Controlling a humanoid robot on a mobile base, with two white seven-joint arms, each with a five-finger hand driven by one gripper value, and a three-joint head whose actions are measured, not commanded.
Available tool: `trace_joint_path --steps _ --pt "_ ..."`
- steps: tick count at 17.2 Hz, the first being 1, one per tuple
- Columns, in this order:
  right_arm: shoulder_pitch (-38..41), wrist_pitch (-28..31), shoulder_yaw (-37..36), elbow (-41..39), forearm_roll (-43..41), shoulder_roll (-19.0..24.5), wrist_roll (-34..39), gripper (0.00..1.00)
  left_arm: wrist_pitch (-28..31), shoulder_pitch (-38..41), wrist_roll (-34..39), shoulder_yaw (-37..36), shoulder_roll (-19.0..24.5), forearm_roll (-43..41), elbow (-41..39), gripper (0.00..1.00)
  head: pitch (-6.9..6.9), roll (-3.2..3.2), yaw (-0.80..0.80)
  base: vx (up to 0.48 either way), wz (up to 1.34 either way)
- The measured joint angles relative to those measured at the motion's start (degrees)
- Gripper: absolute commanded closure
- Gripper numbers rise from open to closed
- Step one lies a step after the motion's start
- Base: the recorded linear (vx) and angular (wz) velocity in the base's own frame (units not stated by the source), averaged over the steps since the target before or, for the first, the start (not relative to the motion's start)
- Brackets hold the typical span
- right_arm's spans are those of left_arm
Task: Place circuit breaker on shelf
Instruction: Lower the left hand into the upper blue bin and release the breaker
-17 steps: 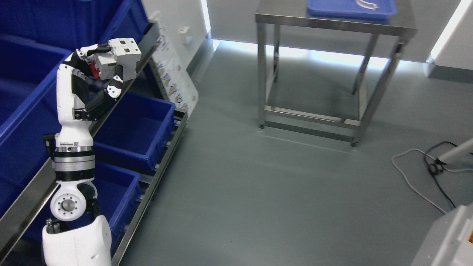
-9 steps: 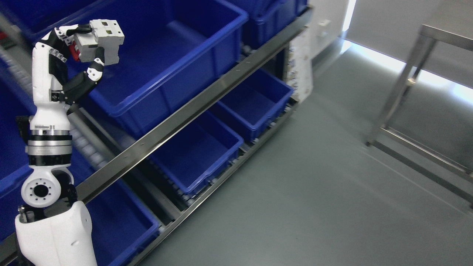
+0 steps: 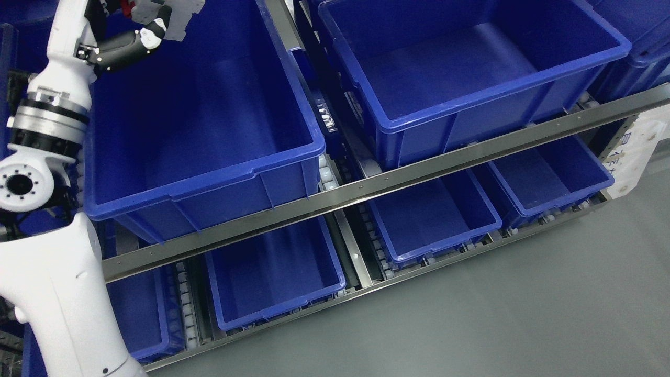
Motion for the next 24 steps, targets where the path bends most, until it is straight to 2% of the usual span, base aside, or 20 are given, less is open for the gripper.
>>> trace_joint_path --steps 5,9,16,24 --pt "0.03 0.0 0.0 0.0 0.0 0.0 0.0 0.0 0.12 -7.94 -6.96 -7.86 3.13 -9.91 9.7 0.79 0.0 0.0 0.0 0.073 -0.04" --pt "0.03 0.0 0.0 0.0 0.0 0.0 0.0 0.0 -0.68 -10.58 -11.51 -12.36 5.42 -15.84 15.84 0.79 0.0 0.0 0.0 0.065 -0.08" --pt "0.02 0.0 0.0 0.0 0.0 0.0 0.0 0.0 -5.85 -11.2 -13.62 -17.32 12.31 -20.89 24.14 0.78 0.0 0.0 0.0 0.068 -0.08" --pt "0.02 0.0 0.0 0.0 0.0 0.0 0.0 0.0 -7.78 -13.73 -13.96 -22.65 15.23 -23.98 34.26 0.77 0.0 0.0 0.0 0.009 0.0"
